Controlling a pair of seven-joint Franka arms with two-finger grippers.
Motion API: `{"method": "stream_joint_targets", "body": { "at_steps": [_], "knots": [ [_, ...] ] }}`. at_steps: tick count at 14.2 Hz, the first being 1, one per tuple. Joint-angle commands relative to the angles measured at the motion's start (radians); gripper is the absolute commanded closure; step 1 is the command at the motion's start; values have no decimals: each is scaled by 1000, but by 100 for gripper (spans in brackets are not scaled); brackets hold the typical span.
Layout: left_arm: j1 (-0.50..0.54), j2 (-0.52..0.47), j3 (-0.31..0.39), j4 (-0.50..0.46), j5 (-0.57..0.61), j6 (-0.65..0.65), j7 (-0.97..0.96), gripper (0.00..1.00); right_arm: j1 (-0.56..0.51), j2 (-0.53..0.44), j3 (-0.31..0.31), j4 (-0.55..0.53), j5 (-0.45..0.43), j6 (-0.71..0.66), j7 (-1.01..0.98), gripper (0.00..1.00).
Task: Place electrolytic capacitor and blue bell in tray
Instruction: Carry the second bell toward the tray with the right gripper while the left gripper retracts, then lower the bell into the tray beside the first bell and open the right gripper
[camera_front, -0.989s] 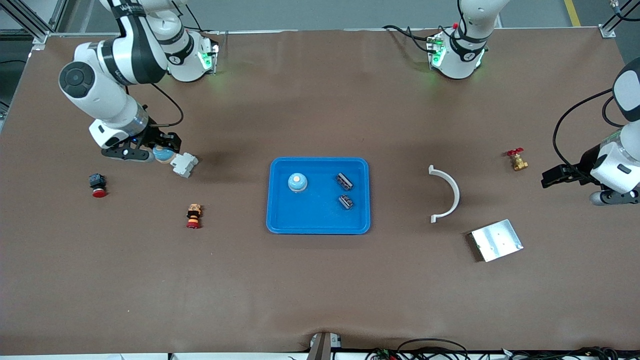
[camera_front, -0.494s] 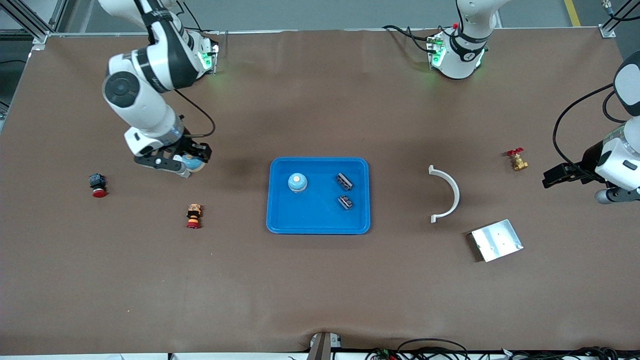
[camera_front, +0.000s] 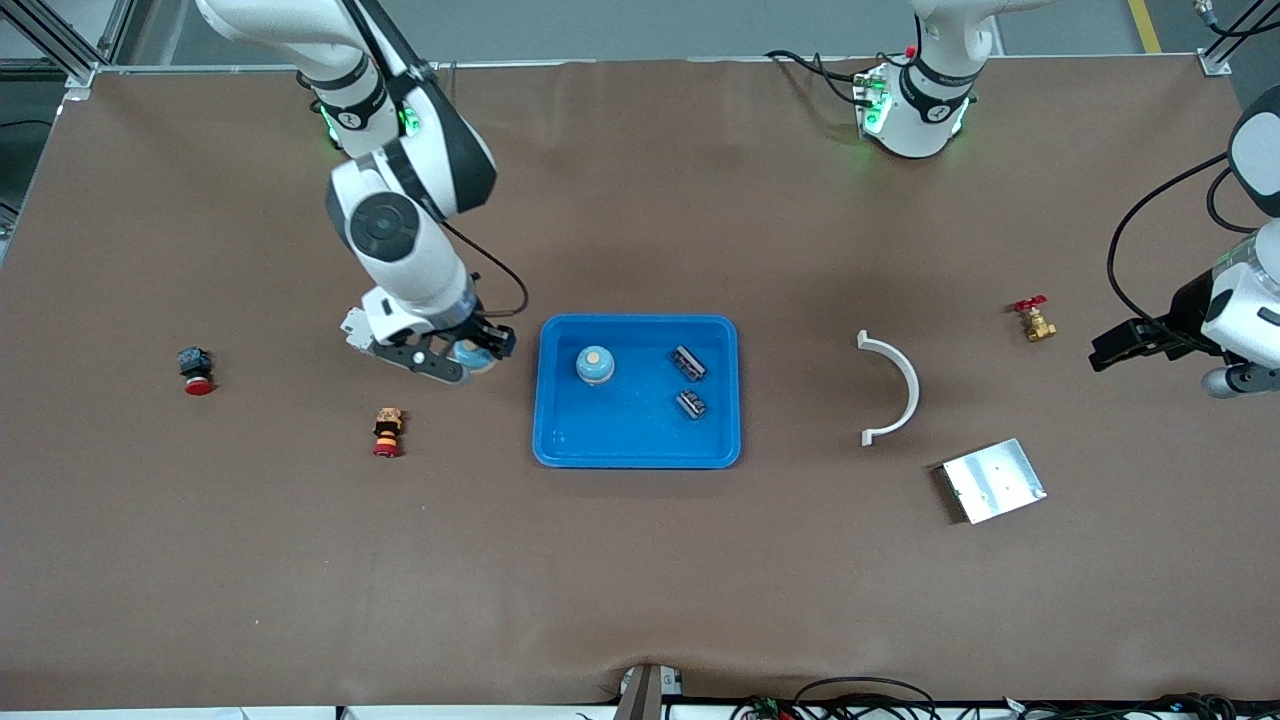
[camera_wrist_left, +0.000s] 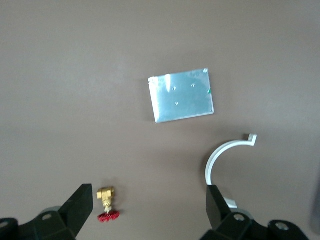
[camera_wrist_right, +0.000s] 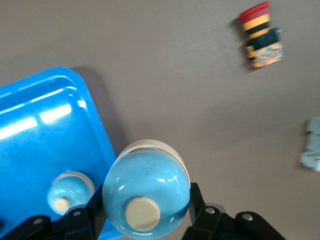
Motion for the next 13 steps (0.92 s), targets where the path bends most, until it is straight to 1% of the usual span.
{"method": "stream_joint_targets", "body": {
  "at_steps": [1,3,4,7,9,11,13],
  "knots": [
    [-52,-101,29,-157,-26,132,-43,0,28,147,-11,184,-4,-37,96,100],
    [-127,-95,95,-157,-26,132,-67,0,53,231,-11,269,-5,-35,146,100],
    [-138,-95,109,-157,-26,131,-67,0,62,270,-11,304,-5,-34,176,100],
    [-127,-92,108,-157,-26,114,-64,0,74,348,-11,365,10,-26,212,100],
    [-127,-84,108,-153,-36,94,-84,0,90,385,-11,390,2,-20,254,100],
    [-127,-84,109,-154,-48,92,-104,0,103,439,-11,447,1,-20,290,100],
    [-129,-70,108,-154,-48,60,-118,0,119,477,-11,488,-1,-20,325,100]
  ]
}}
